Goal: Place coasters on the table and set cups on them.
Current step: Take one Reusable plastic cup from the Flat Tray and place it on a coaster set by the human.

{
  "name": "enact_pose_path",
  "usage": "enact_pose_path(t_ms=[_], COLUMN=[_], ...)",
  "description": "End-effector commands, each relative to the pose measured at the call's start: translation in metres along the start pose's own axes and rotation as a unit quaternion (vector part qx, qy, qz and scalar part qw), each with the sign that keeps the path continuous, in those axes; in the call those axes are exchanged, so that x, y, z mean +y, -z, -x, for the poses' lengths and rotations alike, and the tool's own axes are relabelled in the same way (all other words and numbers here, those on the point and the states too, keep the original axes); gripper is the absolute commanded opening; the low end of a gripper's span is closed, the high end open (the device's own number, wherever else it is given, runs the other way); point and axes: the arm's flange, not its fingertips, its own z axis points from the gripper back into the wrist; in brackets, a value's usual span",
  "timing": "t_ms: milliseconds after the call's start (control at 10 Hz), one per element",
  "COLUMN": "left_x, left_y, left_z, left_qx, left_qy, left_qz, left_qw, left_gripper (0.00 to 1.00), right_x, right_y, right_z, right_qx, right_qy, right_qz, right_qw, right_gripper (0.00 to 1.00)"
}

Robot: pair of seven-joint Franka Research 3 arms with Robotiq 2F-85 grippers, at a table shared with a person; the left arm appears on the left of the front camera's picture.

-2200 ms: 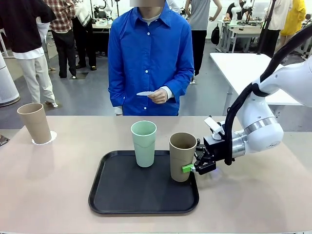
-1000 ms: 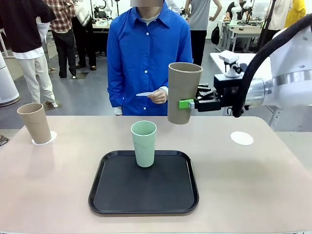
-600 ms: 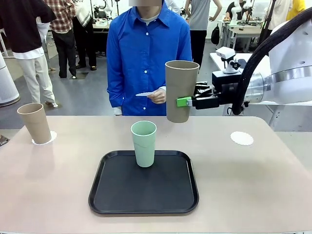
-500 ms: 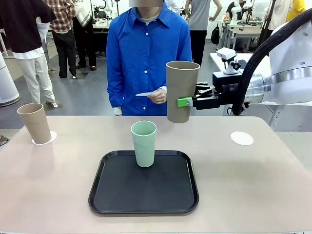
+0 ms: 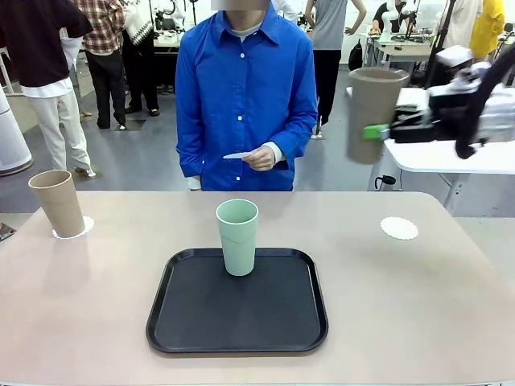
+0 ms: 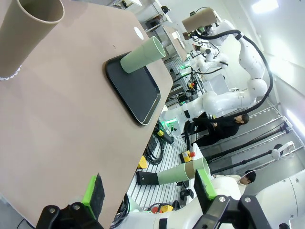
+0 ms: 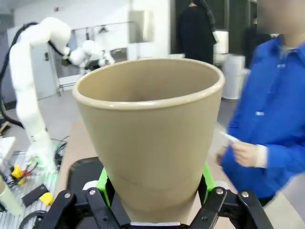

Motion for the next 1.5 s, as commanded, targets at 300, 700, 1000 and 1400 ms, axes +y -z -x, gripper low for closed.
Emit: enact_pose_path(t_ms=[300, 700, 1000, 1400], left_x=[-0.002, -0.002, -0.002, -0.002], left_y=[-0.001, -0.001, -0.001, -0.001], left_z=[-0.001, -0.001, -0.001, -0.001], left_qx=[0.000, 0.000, 0.000, 0.000], left_qy=[-0.001, -0.001, -0.001, -0.001], left_qz=[-0.002, -0.002, -0.002, -0.002], left_qw=[1.000, 1.000, 1.000, 1.000], left_gripper=[1.00, 1.00, 1.00, 1.00], right_x=[-0.028, -0.028, -0.028, -0.063], right_y=[-0.146, -0.176, -0.176, -0.129], right_z=[-0.015, 0.000, 0.000, 0.063], right_qx=[-0.049, -0.037, -0.037, 0.026], right_qy=[0.041, 0.042, 0.042, -0.033], right_qz=[0.140, 0.168, 0.168, 0.034], right_qw=[0.988, 0.984, 0.984, 0.999], right_gripper=[0.83, 0.83, 0.83, 0.83])
